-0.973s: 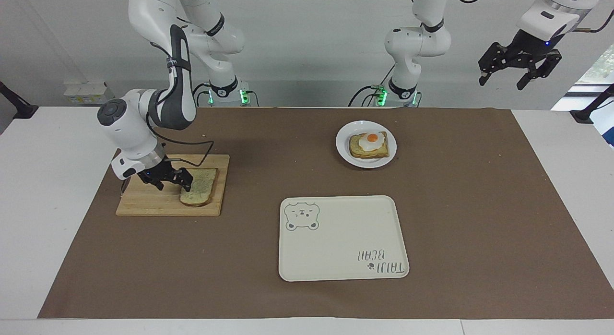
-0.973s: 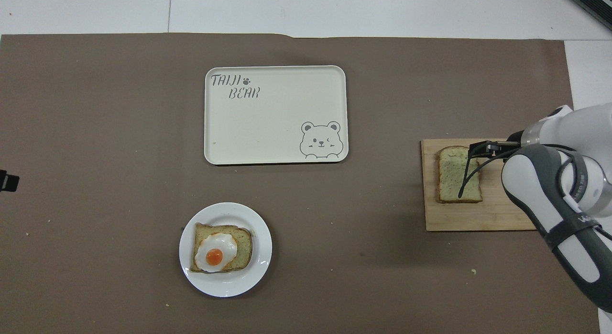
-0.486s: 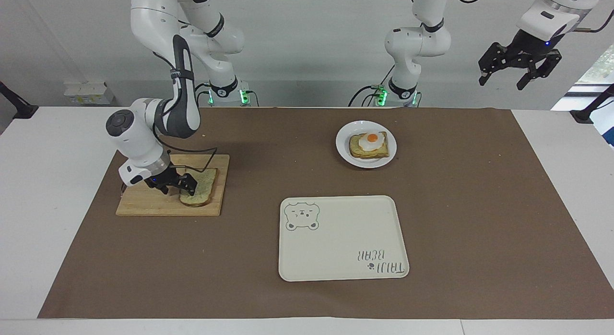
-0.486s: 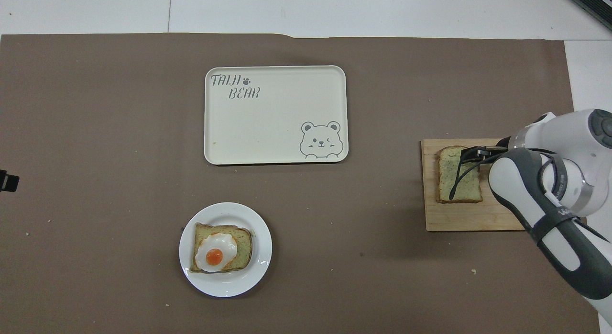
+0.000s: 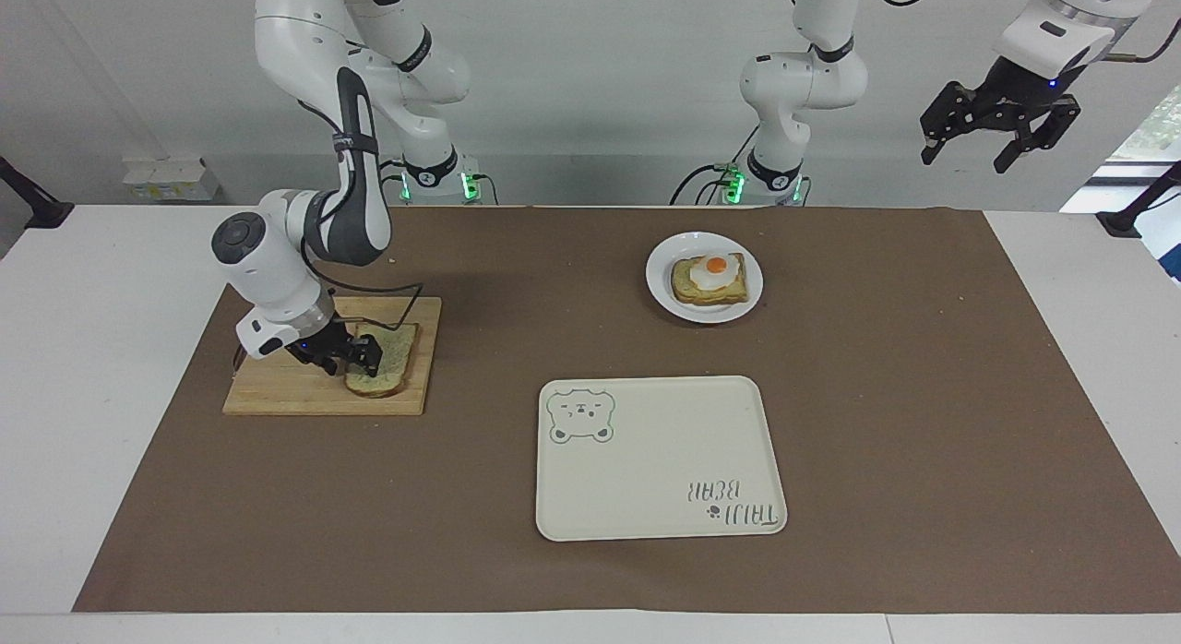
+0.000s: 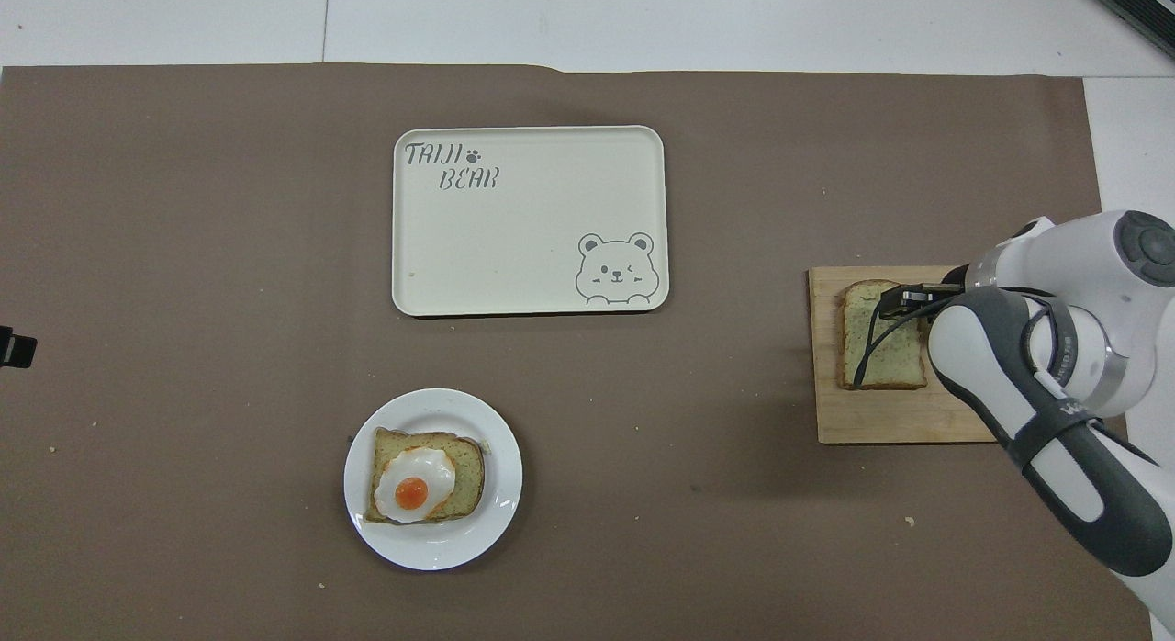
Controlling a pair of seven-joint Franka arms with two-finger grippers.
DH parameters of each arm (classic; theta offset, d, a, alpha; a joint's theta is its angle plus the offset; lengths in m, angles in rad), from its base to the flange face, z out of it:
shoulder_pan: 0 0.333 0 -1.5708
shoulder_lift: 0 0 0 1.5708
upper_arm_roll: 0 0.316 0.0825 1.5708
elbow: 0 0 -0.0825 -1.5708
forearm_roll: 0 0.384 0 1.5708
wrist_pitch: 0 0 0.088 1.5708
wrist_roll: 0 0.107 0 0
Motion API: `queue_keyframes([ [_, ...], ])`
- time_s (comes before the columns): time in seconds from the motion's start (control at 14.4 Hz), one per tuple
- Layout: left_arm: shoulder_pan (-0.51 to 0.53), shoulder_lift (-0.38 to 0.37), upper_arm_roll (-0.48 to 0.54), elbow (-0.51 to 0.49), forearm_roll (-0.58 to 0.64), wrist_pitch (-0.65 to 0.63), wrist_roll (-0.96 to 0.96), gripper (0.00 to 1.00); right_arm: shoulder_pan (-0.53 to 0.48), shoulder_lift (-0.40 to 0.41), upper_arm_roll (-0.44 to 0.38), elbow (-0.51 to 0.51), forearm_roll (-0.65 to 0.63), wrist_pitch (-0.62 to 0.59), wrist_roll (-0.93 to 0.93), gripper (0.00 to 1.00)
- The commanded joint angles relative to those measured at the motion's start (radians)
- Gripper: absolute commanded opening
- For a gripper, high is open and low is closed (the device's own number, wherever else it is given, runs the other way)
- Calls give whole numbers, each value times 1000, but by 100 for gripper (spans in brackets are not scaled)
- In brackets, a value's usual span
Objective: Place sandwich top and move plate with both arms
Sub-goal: 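Close the right gripper on the bread slice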
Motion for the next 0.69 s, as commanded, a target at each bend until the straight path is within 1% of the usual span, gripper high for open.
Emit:
queue_keyframes([
  [0.0,11,-22,-5,-24,-10,10,-6,100,-1,-6,-1,-26,27,24,-17,16],
  [0.07,11,-22,-5,-25,-10,10,-6,100,-1,-6,-1,-26,28,24,-15,0],
  [0.28,11,-21,-5,-24,-10,10,-6,100,-2,-4,-1,-26,28,24,28,0],
  [0.63,11,-22,-5,-25,-10,10,-6,100,-2,-3,-1,-20,32,21,19,0],
])
